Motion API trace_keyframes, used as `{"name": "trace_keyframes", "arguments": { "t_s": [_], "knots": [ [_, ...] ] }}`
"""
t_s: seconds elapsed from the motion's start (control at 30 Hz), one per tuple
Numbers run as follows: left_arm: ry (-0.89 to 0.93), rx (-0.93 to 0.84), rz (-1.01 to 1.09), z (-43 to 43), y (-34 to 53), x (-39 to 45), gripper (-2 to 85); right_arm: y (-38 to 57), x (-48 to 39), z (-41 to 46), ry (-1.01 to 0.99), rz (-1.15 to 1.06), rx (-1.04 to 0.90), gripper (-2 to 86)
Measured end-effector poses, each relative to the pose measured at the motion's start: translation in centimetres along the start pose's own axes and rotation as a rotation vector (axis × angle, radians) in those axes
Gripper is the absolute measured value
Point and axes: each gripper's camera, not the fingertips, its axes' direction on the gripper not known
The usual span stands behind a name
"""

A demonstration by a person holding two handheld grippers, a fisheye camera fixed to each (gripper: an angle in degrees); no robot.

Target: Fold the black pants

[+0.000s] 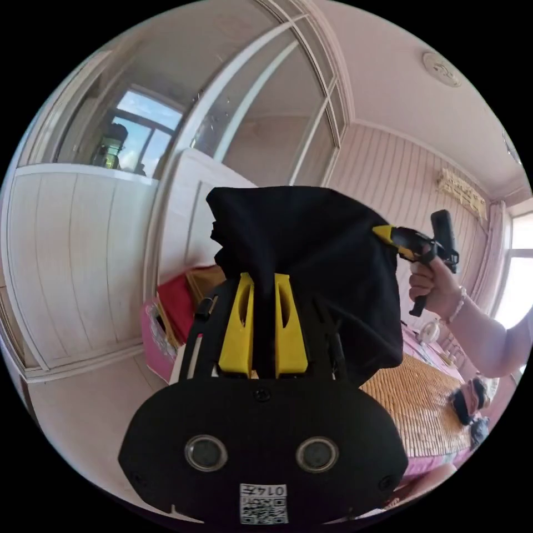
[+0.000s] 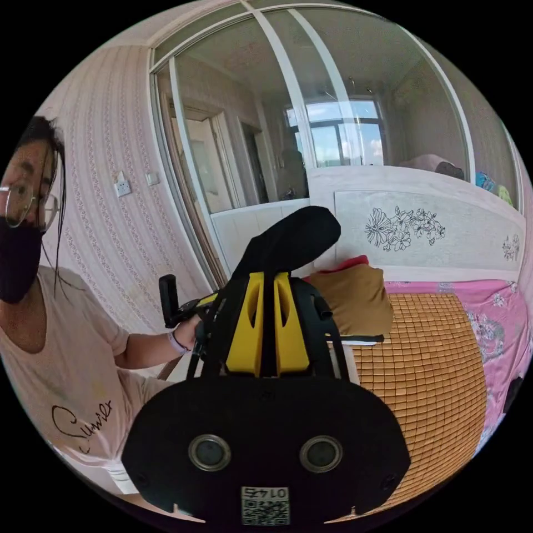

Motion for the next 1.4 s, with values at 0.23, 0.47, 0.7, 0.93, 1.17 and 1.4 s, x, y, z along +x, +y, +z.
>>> {"name": "trace_keyframes", "arguments": {
  "t_s": [0.23,0.47,0.7,0.93,1.17,1.4],
  "knots": [
    [-0.164,-0.117,-0.162,10.4,-5.1,-7.4,8.9,-5.3,15.4,11.8,0.229,0.385,-0.278,6.8],
    [-0.200,-0.289,-0.132,11.8,-3.1,-8.1,8.5,14.9,11.6,4.3,0.362,0.467,-0.462,5.4],
    [-0.141,-0.395,0.207,2.1,1.9,4.0,6.3,39.8,-10.4,-25.9,0.954,1.029,-0.213,8.1],
    [0.312,-0.403,0.675,0.2,4.3,29.8,5.8,51.1,-33.7,-41.4,1.565,1.243,-0.083,12.3],
    [0.894,-0.427,0.953,1.7,9.1,60.1,8.5,59.0,-40.0,-45.0,1.574,1.365,0.061,13.8],
    [1.265,-0.563,1.186,1.0,19.5,84.8,9.9,65.6,-43.3,-51.1,1.561,1.381,0.038,14.0]
  ]
}}
